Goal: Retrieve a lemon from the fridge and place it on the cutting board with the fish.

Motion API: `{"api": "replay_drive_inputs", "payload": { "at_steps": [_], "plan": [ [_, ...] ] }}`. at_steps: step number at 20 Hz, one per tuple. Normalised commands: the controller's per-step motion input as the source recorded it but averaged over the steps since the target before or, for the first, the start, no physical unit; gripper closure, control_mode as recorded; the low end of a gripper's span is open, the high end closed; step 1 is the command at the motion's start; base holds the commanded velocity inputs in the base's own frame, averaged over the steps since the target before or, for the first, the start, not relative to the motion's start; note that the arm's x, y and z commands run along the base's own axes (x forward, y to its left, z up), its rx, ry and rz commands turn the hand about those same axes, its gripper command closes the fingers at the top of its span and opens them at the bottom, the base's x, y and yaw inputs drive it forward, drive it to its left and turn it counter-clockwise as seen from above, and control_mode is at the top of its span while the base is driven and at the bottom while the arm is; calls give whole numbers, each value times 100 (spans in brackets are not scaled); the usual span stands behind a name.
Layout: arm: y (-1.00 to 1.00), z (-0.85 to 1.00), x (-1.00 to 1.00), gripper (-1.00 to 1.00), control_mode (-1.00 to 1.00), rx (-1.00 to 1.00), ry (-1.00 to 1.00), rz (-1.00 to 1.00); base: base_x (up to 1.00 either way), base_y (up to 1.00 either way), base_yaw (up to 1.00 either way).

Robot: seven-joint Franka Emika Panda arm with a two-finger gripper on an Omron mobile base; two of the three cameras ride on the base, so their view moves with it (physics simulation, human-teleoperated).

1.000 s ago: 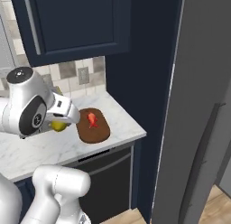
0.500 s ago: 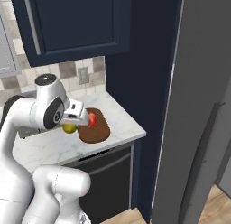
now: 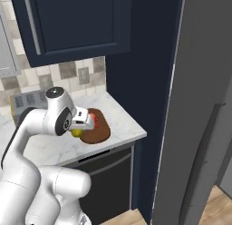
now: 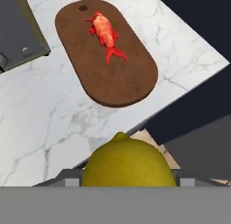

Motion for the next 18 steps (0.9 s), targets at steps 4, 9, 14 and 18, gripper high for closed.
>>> {"api": "replay_drive_inputs", "payload": {
  "at_steps": [4, 9, 14, 18],
  "plan": [
    [0, -24, 57, 100, -100, 0, 0, 2, 0, 0, 0],
    [0, -1, 43, 100, -100, 0, 0, 0, 0, 0, 0],
    [0, -7, 26, 100, -100, 0, 0, 2, 0, 0, 0],
    [0, -25, 36, 100, -100, 0, 0, 0, 0, 0, 0]
  ]
}}
